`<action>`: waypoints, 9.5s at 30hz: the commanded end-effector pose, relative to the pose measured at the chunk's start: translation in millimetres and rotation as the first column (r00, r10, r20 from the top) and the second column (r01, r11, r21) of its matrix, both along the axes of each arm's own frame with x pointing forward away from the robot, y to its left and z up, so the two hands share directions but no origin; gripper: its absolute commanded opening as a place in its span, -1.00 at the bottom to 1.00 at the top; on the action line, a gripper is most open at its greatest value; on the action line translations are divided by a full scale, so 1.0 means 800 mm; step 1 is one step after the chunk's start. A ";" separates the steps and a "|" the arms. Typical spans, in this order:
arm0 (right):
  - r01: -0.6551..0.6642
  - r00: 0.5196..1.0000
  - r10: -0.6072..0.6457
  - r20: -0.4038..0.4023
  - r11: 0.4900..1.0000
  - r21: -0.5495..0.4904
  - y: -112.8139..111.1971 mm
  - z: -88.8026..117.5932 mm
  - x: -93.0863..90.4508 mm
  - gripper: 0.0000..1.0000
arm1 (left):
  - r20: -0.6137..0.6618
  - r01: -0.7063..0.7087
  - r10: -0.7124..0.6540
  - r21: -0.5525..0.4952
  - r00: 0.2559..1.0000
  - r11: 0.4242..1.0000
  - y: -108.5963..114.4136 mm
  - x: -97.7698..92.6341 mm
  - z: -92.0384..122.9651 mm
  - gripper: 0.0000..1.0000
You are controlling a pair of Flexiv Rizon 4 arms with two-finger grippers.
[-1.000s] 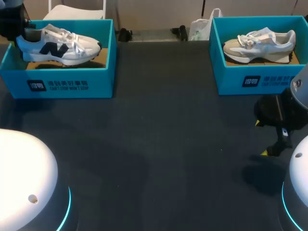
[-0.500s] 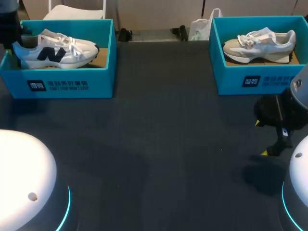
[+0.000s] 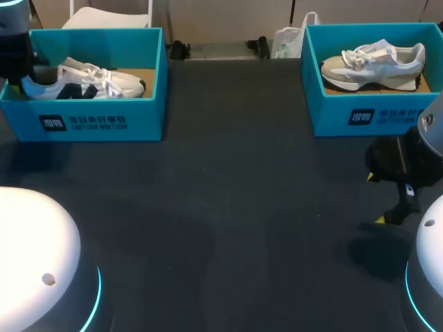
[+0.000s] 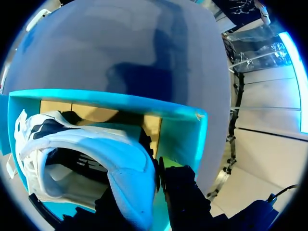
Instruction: Take the shoe out of the shoebox, open the shoe tongue, remove and reinsert the insole, then place the shoe into the shoebox
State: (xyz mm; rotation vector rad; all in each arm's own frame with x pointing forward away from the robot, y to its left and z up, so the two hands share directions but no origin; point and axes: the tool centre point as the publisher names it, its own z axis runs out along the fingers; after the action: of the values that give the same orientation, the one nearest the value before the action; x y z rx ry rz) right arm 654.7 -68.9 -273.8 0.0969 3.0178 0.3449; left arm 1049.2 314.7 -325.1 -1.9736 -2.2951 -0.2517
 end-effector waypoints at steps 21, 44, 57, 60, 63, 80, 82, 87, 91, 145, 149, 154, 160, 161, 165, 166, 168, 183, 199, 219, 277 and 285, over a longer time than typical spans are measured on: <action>0.000 1.000 0.000 0.002 1.000 -0.001 0.000 0.000 -0.002 1.00 | -0.033 0.018 -0.018 -0.008 0.999 1.000 -0.009 -0.013 -0.048 -1.00; 0.000 1.000 0.000 0.002 1.000 -0.001 0.000 0.000 -0.002 1.00 | -0.057 0.055 -0.056 -0.014 0.997 0.998 -0.016 -0.015 -0.078 -0.62; 0.000 1.000 0.000 0.002 1.000 -0.001 0.000 0.000 -0.002 1.00 | -0.043 0.065 -0.066 -0.043 0.997 0.997 -0.026 -0.016 -0.060 0.67; 0.000 1.000 0.000 0.002 1.000 -0.001 0.000 0.000 -0.002 1.00 | -0.043 0.069 -0.072 -0.060 0.997 0.996 -0.028 -0.018 -0.052 1.00; 0.000 1.000 0.000 0.002 1.000 -0.001 0.000 0.000 -0.002 1.00 | -0.048 0.076 -0.081 -0.092 0.996 0.993 -0.028 -0.021 -0.037 1.00; 0.000 1.000 0.000 0.002 1.000 -0.001 0.000 0.000 -0.002 1.00 | 0.001 0.060 -0.060 -0.145 0.998 0.988 -0.044 -0.048 0.059 1.00; 0.000 1.000 0.000 0.002 1.000 -0.001 0.000 0.000 -0.002 1.00 | -0.010 0.061 -0.064 -0.152 0.998 0.987 -0.042 -0.052 0.072 1.00; 0.000 1.000 0.000 0.002 1.000 -0.001 0.000 0.000 -0.002 1.00 | 0.002 0.050 -0.051 -0.165 0.999 0.985 -0.037 -0.064 0.101 1.00; 0.000 1.000 0.000 0.002 1.000 -0.001 0.000 0.000 -0.002 1.00 | -0.008 0.052 -0.054 -0.169 0.999 0.984 -0.034 -0.069 0.117 1.00; 0.863 0.368 -0.929 -0.030 0.354 -0.362 -0.099 0.105 0.297 1.00 | -0.008 0.052 -0.054 -0.169 0.999 0.984 -0.034 -0.069 0.117 1.00; 0.863 0.368 -0.929 -0.030 0.354 -0.362 -0.099 0.105 0.297 1.00 | -0.008 0.052 -0.054 -0.169 0.999 0.984 -0.034 -0.069 0.117 1.00; 0.863 0.368 -0.929 -0.030 0.354 -0.362 -0.099 0.105 0.297 1.00 | -0.008 0.052 -0.054 -0.169 0.999 0.984 -0.034 -0.069 0.117 1.00; 0.894 0.280 -0.960 -0.009 0.264 -0.361 -0.115 0.099 0.350 1.00 | -0.008 0.052 -0.054 -0.169 0.999 0.984 -0.034 -0.069 0.117 1.00; 0.897 0.267 -0.964 -0.010 0.252 -0.363 -0.120 0.097 0.361 1.00 | -0.008 0.052 -0.054 -0.169 0.999 0.984 -0.034 -0.069 0.117 1.00; 0.905 0.248 -0.969 0.005 0.230 -0.356 -0.141 0.095 0.404 1.00 | -0.008 0.052 -0.054 -0.169 0.999 0.984 -0.034 -0.069 0.117 1.00; 0.907 0.238 -0.971 0.015 0.217 -0.362 -0.147 0.096 0.415 1.00 | -0.008 0.052 -0.054 -0.169 0.999 0.984 -0.034 -0.069 0.117 1.00; 0.922 0.221 -0.975 0.009 0.206 -0.329 -0.160 0.098 0.432 1.00 | -0.008 0.052 -0.054 -0.169 0.999 0.984 -0.034 -0.069 0.117 1.00; 0.929 0.172 -0.985 0.012 0.159 -0.334 -0.177 0.097 0.450 1.00 | -0.008 0.052 -0.054 -0.169 0.999 0.984 -0.034 -0.069 0.117 1.00; 0.985 0.118 -0.993 0.002 0.117 -0.126 -0.234 0.057 0.548 1.00 | -0.008 0.052 -0.054 -0.169 0.999 0.984 -0.034 -0.069 0.117 1.00; 0.983 0.096 -0.995 0.032 0.089 -0.159 -0.240 0.044 0.561 1.00 | -0.008 0.052 -0.054 -0.169 0.999 0.984 -0.034 -0.069 0.117 1.00; 0.973 0.031 -0.999 0.030 0.024 -0.232 -0.329 -0.103 0.643 0.70 | -0.008 0.052 -0.054 -0.169 0.999 0.984 -0.034 -0.069 0.117 1.00; 0.965 0.028 -0.999 0.021 0.021 -0.262 -0.324 -0.120 0.644 0.49 | -0.008 0.052 -0.054 -0.169 0.999 0.984 -0.034 -0.069 0.117 1.00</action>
State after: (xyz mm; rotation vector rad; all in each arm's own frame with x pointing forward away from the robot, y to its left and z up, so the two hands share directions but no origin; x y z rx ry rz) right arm 1159.2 -326.2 -362.7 2.1702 2.1269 -0.1398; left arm 995.9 287.8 -231.4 -2.1092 -2.3288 -0.0422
